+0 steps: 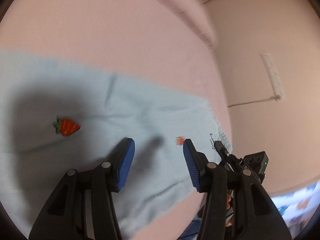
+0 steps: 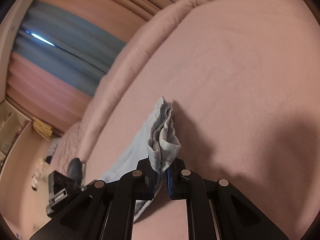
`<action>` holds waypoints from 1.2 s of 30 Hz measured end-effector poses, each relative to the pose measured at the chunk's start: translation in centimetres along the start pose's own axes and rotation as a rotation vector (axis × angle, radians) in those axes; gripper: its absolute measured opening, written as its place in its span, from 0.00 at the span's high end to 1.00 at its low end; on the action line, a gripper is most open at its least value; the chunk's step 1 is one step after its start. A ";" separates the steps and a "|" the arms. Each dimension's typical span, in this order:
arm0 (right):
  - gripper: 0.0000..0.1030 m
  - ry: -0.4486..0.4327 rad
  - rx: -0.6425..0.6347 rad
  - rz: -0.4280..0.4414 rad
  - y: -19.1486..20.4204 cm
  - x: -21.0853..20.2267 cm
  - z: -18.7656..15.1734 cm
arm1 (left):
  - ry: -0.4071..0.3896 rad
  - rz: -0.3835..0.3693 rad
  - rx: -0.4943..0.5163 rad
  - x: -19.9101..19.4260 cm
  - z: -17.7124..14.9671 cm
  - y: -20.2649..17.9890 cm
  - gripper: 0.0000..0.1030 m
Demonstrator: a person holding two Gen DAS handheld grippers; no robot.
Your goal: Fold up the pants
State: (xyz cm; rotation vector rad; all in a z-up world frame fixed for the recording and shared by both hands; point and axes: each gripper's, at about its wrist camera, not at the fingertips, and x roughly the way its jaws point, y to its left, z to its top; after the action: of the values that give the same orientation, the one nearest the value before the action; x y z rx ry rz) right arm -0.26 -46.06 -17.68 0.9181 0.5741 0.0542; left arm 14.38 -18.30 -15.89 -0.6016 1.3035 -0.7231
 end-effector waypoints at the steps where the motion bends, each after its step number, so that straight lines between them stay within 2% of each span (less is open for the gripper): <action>1: 0.89 0.036 0.023 -0.032 -0.9 1.0 -0.2 | -0.014 -0.016 -0.044 0.2 0.1 0.8 0.62; 2: 0.94 0.071 0.069 -0.041 -2.0 2.0 -0.5 | -0.019 -0.029 -0.066 0.0 0.3 1.1 0.63; 4: 0.96 0.069 0.132 0.001 -3.3 2.0 -0.6 | 0.006 -0.041 -0.082 -0.1 0.7 1.2 0.65; 6: 0.96 0.055 0.101 -0.019 -2.1 1.5 -0.4 | 0.007 -0.032 -0.070 -0.5 0.7 0.9 0.64; 8: 0.95 0.028 0.013 -0.048 0.4 0.8 -0.3 | -0.004 -0.045 -0.070 -1.2 0.4 0.7 0.53; 10: 0.95 -0.011 -0.112 -0.047 4.2 0.0 -0.4 | -0.020 -0.064 -0.069 -1.8 0.1 0.4 0.34; 12: 0.95 -0.033 -0.249 -0.063 7.6 -0.5 -1.1 | -0.036 -0.096 -0.063 -2.7 -0.1 0.2 0.25; 14: 0.95 -0.043 -0.416 -0.086 11.5 -0.3 -2.6 | -0.046 -0.166 -0.067 -4.0 -0.7 0.0 0.24; 17: 0.95 -0.036 -0.622 -0.098 16.0 0.7 -5.7 | -0.070 -0.267 -0.078 -5.9 -1.3 0.1 0.13; 18: 0.95 -0.030 -0.671 -0.089 17.0 1.1 -6.6 | -0.074 -0.290 -0.086 -6.6 -1.3 0.3 0.09; 21: 0.95 0.003 -0.802 -0.057 19.8 2.6 -10.0 | -0.057 -0.367 -0.114 -7.2 -1.4 1.0 0.08; 24: 0.95 0.062 -0.891 -0.038 21.4 4.0 -13.0 | -0.032 -0.385 -0.141 -7.0 -1.4 2.0 0.08; 26: 0.95 0.103 -0.920 -0.026 21.9 5.1 -14.7 | -0.028 -0.368 -0.172 -6.8 -1.5 3.0 0.10; 27: 0.95 0.120 -0.939 -0.030 22.1 5.5 -15.5 | -0.035 -0.345 -0.184 -6.9 -1.4 3.4 0.21; 28: 0.95 0.128 -0.960 -0.039 22.2 5.7 -16.1 | -0.044 -0.319 -0.189 -7.0 -1.5 3.9 0.47; 29: 0.95 0.131 -0.985 -0.050 22.4 5.9 -16.8 | -0.046 -0.297 -0.185 -7.1 -1.5 4.3 0.61; 30: 0.95 0.130 -1.008 -0.061 22.6 6.0 -17.2 | -0.050 -0.272 -0.183 -7.2 -1.4 4.6 0.82; 32: 0.95 0.122 -1.048 -0.076 23.3 5.9 -17.9 | -0.079 -0.238 -0.170 -7.3 -1.0 4.8 0.91; 36: 0.95 0.111 -1.093 -0.064 24.9 5.9 -18.9 | -0.167 -0.202 -0.087 -10.1 -1.1 4.1 0.91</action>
State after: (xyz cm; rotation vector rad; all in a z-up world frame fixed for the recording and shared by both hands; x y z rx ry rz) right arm 0.32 -15.10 -10.16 -0.1678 0.5665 0.3274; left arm 12.79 -7.97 -12.76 -0.8558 1.1343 -0.7666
